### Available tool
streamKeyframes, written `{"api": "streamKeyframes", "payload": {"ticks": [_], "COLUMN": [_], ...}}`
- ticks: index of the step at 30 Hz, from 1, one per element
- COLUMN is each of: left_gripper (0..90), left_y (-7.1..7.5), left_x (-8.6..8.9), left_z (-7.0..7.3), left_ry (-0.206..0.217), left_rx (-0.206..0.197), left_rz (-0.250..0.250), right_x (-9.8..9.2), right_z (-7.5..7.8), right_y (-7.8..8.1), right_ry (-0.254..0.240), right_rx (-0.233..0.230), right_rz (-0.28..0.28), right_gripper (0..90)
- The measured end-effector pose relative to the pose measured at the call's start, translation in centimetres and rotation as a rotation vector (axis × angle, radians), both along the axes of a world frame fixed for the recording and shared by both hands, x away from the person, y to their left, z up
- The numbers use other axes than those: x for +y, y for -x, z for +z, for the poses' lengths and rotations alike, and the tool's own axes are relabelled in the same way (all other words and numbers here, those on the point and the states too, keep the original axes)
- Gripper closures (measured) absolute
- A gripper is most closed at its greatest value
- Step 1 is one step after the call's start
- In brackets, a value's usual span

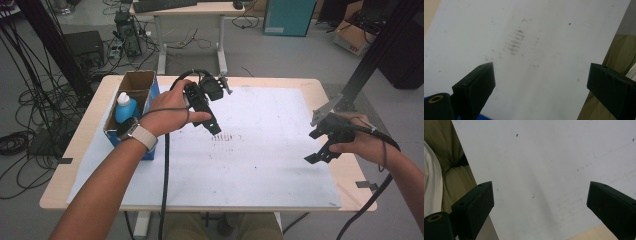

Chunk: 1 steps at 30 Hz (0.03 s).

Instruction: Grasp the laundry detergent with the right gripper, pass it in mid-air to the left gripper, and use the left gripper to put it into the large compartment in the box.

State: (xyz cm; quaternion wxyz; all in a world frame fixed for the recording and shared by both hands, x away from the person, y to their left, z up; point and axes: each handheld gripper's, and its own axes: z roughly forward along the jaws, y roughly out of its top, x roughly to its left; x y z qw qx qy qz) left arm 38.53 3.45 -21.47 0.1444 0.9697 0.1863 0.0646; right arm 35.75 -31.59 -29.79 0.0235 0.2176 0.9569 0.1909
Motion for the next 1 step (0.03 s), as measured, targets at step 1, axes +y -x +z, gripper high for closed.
{"api": "streamKeyframes", "payload": {"ticks": [1], "left_gripper": [8.3], "left_y": [-0.01], "left_x": [0.01], "left_z": [0.01], "left_ry": [0.0], "left_rx": [-0.001], "left_rz": [0.0], "right_x": [-0.02], "right_z": [0.0], "right_y": [0.01], "right_ry": [-0.003], "right_rx": [-0.001], "right_rz": [0.004], "right_gripper": [7.2]}}
